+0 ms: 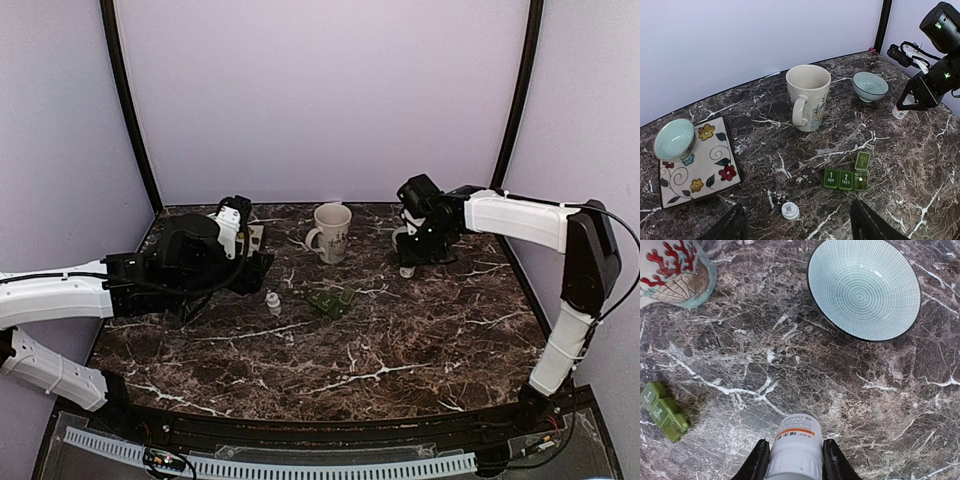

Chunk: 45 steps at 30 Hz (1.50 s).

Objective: Sort the pills into containers
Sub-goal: Place the pill bottle at the center of the board.

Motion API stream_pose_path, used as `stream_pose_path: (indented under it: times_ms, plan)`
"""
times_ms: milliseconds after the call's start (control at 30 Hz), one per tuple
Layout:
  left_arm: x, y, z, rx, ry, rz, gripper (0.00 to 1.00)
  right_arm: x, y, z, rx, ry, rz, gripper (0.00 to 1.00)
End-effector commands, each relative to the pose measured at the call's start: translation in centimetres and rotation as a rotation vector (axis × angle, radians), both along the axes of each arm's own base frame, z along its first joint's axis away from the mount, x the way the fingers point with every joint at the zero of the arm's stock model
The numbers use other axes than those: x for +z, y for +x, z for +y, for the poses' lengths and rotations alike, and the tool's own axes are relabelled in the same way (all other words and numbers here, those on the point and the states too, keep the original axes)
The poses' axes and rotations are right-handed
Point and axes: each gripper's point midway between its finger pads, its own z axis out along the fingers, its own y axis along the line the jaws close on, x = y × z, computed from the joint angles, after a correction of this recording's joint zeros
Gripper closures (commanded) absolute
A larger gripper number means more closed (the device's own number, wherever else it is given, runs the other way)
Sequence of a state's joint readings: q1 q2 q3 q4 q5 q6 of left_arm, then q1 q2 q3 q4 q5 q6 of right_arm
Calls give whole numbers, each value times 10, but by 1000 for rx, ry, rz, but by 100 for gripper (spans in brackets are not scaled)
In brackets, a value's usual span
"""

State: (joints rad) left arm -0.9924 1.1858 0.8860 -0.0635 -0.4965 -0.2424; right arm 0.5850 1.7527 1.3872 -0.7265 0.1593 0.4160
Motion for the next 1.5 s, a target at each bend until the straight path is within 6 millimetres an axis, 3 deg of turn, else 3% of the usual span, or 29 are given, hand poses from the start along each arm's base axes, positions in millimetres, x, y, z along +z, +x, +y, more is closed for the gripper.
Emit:
stream_pose_path:
  times_ms: [0,267,733,1033,1467]
  plan:
    - [-25,-4,3,-7,-35,123,28,-29,-2,-11,2,-76,51,97]
    - [-40,0,9,9,-68,186,28,-52,-1,-9,0,-84,77,95]
    - [-54,1,6,5,-72,228,28,-81,-10,-8,-8,-69,122,76]
    - [-57,2,6,1,-66,236,28,-76,-8,-7,-7,-59,107,59]
    - [-56,6,-3,-24,-59,244,27,-47,1,-9,-25,-50,34,52]
